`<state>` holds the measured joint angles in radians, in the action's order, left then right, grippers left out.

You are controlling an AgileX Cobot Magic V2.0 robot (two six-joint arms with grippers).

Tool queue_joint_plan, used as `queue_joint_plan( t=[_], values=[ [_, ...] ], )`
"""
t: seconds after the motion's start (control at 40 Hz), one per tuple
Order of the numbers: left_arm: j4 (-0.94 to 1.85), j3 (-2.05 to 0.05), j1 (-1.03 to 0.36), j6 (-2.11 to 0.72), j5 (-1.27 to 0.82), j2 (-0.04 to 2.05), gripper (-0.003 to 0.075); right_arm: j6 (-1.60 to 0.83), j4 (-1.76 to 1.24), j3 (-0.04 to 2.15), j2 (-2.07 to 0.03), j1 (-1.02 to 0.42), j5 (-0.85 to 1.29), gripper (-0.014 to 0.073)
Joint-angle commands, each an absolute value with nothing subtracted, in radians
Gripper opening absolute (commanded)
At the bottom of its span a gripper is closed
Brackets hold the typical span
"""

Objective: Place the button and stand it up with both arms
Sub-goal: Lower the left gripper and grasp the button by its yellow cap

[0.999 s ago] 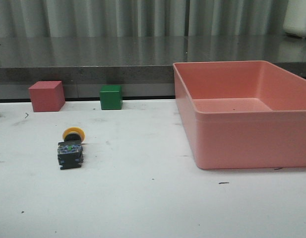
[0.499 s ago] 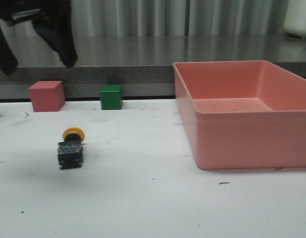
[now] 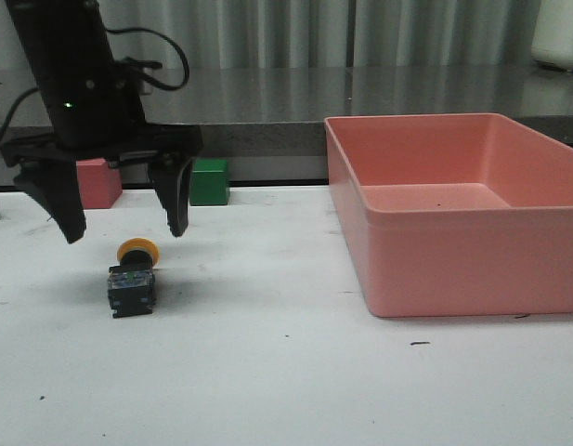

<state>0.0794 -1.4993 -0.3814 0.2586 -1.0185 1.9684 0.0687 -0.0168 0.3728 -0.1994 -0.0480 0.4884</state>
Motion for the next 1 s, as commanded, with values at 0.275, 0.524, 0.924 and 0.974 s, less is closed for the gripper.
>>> queue_joint_plan(
  t=[0.275,0.524,0.924,0.974],
  values=[
    [0.09,-1.56,-0.35,0.288,-0.989,2.023,0.0671,0.062,-0.007,0.399,-0.211,-0.045,0.411,-0.0069],
    [0.09,-1.56,-0.346,0.288,-0.965,2.061,0.0671,0.062,-0.007,0.399,-0.211,-0.045,0.411,-0.0069],
    [0.09,-1.573,-0.346,0.286,-0.948,2.061,0.0293,0.062,-0.007,0.399,-0.211,-0.045,0.411,-0.0069],
    [0.09,-1.573,-0.346,0.286,-0.946,2.061,0.0242,0.062,-0.007,0.399,-0.211,-0.045,0.411,-0.0069]
  ],
)
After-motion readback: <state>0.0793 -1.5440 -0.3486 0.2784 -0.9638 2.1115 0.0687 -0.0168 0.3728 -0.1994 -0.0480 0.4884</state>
